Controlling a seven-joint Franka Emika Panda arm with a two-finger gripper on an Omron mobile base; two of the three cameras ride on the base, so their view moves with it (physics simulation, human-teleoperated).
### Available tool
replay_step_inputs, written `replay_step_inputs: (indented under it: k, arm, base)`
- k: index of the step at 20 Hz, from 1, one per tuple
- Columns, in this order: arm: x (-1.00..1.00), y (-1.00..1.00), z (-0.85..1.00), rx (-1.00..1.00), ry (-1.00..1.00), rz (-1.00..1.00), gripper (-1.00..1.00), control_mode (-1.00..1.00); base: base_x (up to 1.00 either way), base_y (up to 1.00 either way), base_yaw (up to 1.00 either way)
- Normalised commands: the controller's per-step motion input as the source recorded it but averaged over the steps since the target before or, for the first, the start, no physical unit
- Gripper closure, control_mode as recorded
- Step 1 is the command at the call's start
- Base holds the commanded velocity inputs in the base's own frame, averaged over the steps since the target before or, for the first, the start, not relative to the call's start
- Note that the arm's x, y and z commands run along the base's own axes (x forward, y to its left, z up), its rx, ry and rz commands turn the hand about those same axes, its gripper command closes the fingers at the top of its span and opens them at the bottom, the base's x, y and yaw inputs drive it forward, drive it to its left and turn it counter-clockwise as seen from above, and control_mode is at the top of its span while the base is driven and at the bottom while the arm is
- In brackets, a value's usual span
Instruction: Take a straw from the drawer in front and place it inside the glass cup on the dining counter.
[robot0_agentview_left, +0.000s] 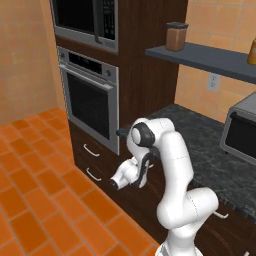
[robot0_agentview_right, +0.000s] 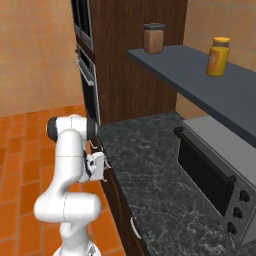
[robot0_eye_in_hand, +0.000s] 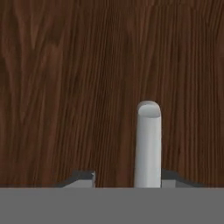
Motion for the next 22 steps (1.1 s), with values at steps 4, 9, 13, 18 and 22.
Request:
replay_step_inputs:
  k: [4,9,13,18,22]
  arm:
    - [-0.39,0.52,0.0,0.0,0.0,0.0,1.0,-1.0]
    - [-0.4,0.91,0.0,0.0,0.06,0.0,1.0,-1.0]
    - [-0.43,1.0,0.0,0.0,0.1,0.0,1.0,-1.0]
    - [-0.46,1.0,0.0,0.0,0.09,0.0,1.0,-1.0]
    - [-0.49,1.0,0.0,0.0,0.09,0.01,1.0,-1.0]
  base:
    - [0.0,0.0,0.0]
    - [0.0,0.0,0.0]
    - [0.0,0.0,0.0]
    - [0.0,0.0,0.0]
    - [0.0,0.0,0.0]
